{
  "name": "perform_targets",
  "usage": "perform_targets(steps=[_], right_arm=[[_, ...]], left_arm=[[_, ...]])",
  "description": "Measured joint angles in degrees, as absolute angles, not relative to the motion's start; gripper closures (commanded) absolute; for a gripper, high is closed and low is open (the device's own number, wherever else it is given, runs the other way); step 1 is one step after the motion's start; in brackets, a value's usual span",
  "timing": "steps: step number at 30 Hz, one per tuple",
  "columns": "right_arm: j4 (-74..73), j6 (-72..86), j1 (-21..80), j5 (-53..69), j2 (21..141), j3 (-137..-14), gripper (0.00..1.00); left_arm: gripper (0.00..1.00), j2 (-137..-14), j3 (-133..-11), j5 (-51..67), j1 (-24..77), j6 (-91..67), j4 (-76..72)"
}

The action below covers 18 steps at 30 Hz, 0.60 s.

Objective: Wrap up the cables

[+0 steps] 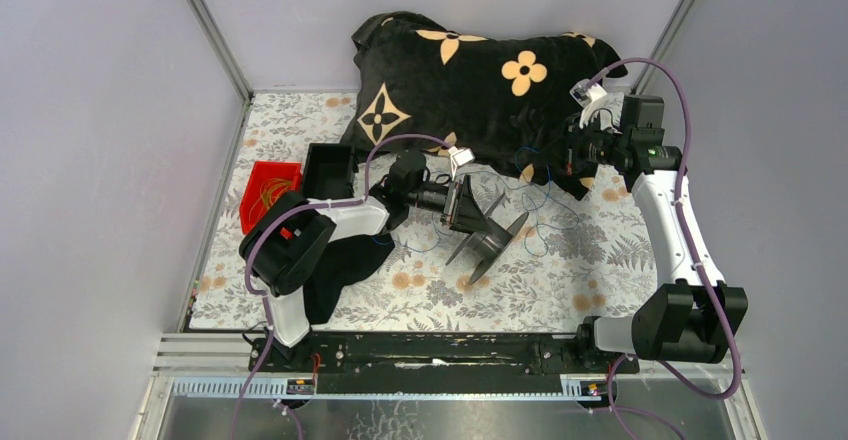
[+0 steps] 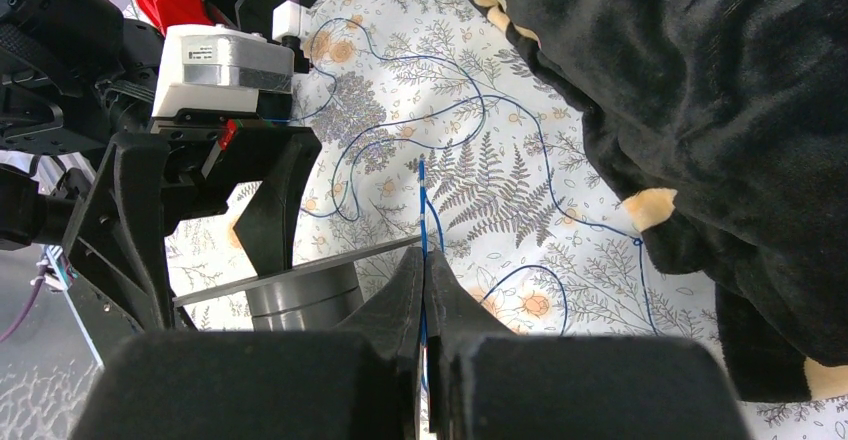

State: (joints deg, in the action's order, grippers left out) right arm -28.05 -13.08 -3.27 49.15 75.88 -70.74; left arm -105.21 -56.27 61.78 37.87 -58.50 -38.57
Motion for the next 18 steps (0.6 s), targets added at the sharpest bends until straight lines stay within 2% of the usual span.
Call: perform_targets(steps=[4,18], right_arm=[[-28.05,-13.08,-3.25,49.17,75.92,-70.57,1.00],[-28.01,-13.08,-2.44,49.17,76.27,-70.39,1.00]], left_arm=[[0.00,-105.25,-56.27,62.28,37.82,-58.96,-38.46],[0.00,-105.25,-56.51,63.26,37.12,-56.82,-33.93]])
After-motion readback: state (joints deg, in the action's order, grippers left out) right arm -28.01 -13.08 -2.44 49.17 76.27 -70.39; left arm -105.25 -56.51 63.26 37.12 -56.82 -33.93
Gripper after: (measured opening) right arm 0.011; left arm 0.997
